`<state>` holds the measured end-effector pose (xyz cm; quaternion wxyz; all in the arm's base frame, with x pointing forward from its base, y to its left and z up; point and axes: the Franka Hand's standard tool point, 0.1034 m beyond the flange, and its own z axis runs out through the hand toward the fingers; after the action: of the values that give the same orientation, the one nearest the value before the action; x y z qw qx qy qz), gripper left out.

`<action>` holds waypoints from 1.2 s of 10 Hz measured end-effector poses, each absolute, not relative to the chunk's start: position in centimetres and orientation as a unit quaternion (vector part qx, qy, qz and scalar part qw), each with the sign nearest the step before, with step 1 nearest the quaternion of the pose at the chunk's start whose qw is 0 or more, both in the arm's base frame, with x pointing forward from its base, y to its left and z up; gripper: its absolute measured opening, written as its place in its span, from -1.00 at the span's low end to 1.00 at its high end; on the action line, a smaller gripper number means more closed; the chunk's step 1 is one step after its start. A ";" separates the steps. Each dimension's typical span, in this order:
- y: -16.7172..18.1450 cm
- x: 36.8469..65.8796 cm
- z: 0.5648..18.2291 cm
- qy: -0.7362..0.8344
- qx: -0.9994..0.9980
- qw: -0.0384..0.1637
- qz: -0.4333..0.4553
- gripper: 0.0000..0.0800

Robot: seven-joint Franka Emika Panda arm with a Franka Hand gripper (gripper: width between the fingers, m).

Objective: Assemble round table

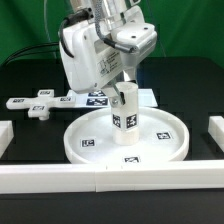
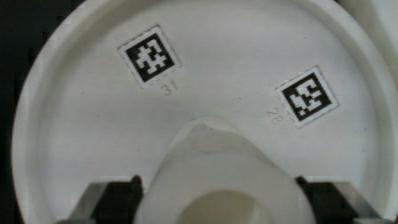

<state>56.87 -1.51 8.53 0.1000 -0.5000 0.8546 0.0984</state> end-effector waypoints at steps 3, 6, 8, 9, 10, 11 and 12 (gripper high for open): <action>-1.2 56.8 8.5 0.852 -0.504 0.098 0.101 0.24; -0.9 57.0 8.5 0.792 -0.593 0.105 0.103 0.60; -0.9 56.9 8.5 0.739 -0.658 0.113 0.094 0.62; -0.7 56.8 8.6 0.675 -0.724 0.100 0.098 0.62; -0.4 57.1 9.1 0.616 -0.775 0.098 0.099 0.62; 0.0 57.3 9.7 0.555 -0.820 0.097 0.104 0.62; 0.6 57.2 10.0 0.500 -0.853 0.095 0.119 0.62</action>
Offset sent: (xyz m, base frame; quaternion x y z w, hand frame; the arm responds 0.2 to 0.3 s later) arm 0.0092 -0.0045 0.0026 -0.0481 0.0261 -0.1999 0.9783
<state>57.21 0.60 10.01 0.0954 -0.8527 0.4997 0.1185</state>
